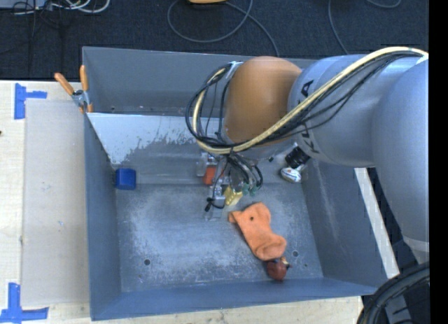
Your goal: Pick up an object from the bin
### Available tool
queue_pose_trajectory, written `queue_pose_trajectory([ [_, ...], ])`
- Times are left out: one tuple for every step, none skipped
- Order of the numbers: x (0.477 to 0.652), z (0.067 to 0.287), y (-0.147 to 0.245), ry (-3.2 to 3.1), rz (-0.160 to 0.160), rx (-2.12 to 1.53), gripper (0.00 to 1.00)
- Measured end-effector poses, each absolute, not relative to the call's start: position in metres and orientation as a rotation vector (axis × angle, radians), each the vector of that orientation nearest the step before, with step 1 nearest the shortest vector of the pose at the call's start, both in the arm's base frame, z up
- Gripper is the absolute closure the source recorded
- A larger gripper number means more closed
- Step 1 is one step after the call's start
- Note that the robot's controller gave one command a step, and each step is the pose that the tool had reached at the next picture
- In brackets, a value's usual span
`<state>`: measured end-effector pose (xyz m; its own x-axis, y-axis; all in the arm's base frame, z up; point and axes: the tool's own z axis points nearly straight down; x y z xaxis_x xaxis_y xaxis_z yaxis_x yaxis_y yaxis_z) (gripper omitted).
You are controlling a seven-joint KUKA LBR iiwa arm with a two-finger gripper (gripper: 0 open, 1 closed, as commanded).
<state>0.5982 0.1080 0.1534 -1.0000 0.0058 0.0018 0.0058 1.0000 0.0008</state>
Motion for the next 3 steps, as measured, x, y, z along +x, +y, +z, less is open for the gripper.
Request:
queue_pose_trajectory([
  [0.598,0.153,0.108,-3.140,-0.001,-0.009,0.00],
  [0.576,0.120,0.061,-3.141,-0.003,-0.043,0.00],
  [0.567,0.097,0.019,-3.132,0.001,-0.085,0.00],
])
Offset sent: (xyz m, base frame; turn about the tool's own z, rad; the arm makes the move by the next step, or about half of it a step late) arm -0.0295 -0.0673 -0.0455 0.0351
